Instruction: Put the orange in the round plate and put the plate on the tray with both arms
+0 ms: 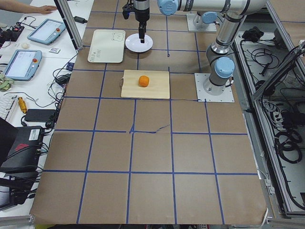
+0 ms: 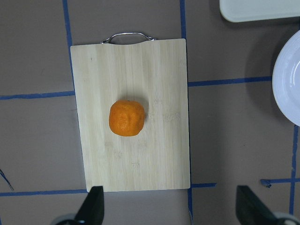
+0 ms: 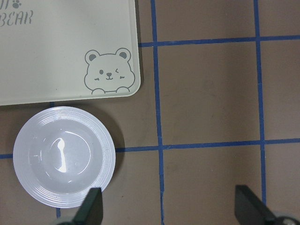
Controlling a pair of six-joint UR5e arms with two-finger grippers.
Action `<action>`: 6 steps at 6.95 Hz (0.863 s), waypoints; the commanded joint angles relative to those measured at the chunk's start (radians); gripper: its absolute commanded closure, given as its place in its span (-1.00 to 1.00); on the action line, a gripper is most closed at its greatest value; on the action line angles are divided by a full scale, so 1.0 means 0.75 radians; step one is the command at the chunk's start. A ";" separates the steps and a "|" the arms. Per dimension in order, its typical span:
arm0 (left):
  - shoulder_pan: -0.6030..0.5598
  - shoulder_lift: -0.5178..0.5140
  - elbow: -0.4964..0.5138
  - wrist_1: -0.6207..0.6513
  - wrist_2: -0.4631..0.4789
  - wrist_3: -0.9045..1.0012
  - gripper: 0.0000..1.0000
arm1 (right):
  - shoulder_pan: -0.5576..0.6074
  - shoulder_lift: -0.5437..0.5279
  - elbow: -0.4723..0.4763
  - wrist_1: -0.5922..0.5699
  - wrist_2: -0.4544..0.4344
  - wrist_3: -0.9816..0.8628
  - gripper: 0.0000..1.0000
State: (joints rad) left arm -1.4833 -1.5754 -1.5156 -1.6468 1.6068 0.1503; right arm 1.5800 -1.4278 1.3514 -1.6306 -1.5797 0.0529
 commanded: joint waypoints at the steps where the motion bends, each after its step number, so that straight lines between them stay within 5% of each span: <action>1: 0.000 0.000 0.000 0.001 -0.001 0.000 -1.00 | 0.000 0.006 0.000 0.000 0.000 -0.007 -1.00; 6: 0.002 0.002 0.000 -0.021 -0.003 0.000 -1.00 | 0.000 0.004 0.000 0.000 -0.002 -0.011 -1.00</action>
State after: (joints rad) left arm -1.4832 -1.5750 -1.5156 -1.6507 1.6057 0.1503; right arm 1.5800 -1.4254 1.3514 -1.6306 -1.5830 0.0451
